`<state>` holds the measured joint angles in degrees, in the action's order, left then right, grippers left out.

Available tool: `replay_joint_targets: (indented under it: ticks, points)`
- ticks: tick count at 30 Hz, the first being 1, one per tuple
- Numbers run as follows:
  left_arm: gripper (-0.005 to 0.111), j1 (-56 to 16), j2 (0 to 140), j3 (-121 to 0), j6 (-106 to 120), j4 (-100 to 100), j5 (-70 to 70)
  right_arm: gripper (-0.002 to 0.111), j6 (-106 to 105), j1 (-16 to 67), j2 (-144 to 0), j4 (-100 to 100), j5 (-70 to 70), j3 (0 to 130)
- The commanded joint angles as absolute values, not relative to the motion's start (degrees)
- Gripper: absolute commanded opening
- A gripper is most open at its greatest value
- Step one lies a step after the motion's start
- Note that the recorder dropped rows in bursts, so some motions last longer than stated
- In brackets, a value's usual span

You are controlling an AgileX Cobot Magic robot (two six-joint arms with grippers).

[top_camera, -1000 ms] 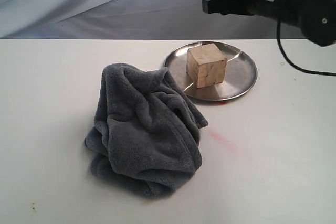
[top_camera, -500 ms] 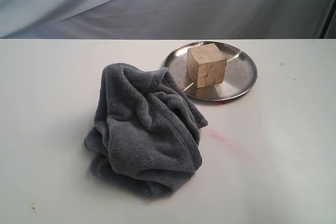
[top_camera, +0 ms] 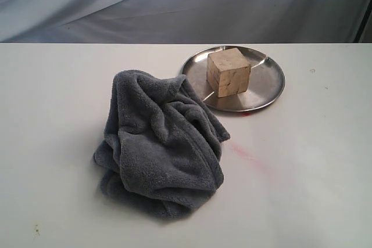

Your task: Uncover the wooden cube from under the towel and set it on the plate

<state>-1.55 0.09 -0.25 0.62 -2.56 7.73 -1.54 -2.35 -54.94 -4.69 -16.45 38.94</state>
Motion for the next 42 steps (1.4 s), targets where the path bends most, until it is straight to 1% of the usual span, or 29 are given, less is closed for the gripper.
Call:
replay_joint_targets:
  ticks: [1,9,15,26,30,42]
  points:
    - [0.001,-1.6,0.0,0.0,0.6,-2.5,7.6,0.0,-2.1,-2.8,-50.8,-4.9,-16.9,36.4]
    - [0.001,-1.6,0.0,0.0,0.5,-2.5,7.6,0.0,-2.1,-2.8,-44.4,-4.9,-16.9,33.3]
    - [0.001,-1.6,0.0,0.0,0.6,-2.5,7.6,0.0,-2.1,-2.8,-38.1,-4.9,-14.3,31.6]
    - [0.001,-1.6,0.0,0.0,0.6,-2.5,7.6,0.0,-2.1,-2.8,-26.1,-4.9,-12.0,23.9]
    - [0.001,-1.6,0.0,0.0,0.4,-2.5,7.6,0.0,-2.1,-2.8,-20.5,-4.9,-8.2,22.0]
    - [0.001,-1.6,0.0,0.0,0.5,-2.5,7.6,0.0,-2.1,-2.8,-7.2,-4.9,2.8,21.8]
